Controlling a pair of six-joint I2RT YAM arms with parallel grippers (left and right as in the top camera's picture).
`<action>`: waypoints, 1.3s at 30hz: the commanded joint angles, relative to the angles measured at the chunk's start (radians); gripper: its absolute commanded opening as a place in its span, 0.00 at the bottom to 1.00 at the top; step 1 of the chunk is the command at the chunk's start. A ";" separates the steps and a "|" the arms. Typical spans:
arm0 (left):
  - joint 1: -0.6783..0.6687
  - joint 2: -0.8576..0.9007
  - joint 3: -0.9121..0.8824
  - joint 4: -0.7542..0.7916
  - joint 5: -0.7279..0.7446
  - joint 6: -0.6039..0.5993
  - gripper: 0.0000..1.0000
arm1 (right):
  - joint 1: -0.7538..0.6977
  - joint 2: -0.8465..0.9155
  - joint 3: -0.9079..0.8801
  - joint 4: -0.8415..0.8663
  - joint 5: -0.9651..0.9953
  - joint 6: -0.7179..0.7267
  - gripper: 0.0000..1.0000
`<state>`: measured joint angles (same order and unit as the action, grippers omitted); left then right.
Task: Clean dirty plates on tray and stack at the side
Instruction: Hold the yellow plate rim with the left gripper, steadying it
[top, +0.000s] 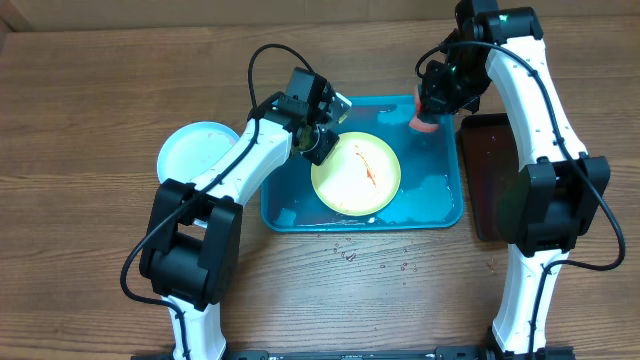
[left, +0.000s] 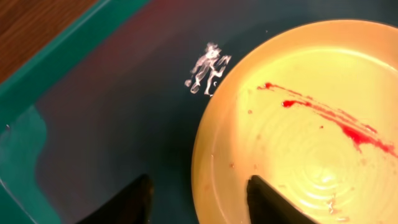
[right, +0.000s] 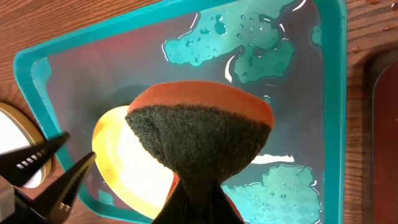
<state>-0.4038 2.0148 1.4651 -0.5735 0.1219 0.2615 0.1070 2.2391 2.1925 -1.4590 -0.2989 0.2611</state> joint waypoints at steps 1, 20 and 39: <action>0.005 0.008 0.027 0.022 -0.024 -0.040 0.63 | 0.004 -0.029 0.024 0.002 0.002 -0.008 0.04; -0.043 0.009 -0.051 -0.236 0.077 -1.054 0.39 | 0.005 -0.028 0.019 0.009 0.002 -0.023 0.04; -0.029 -0.001 0.122 -0.480 -0.019 -1.145 0.22 | 0.005 -0.026 0.019 0.017 0.002 -0.027 0.05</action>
<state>-0.4301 2.0163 1.5684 -0.9897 0.1448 -0.8005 0.1074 2.2391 2.1925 -1.4471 -0.2989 0.2420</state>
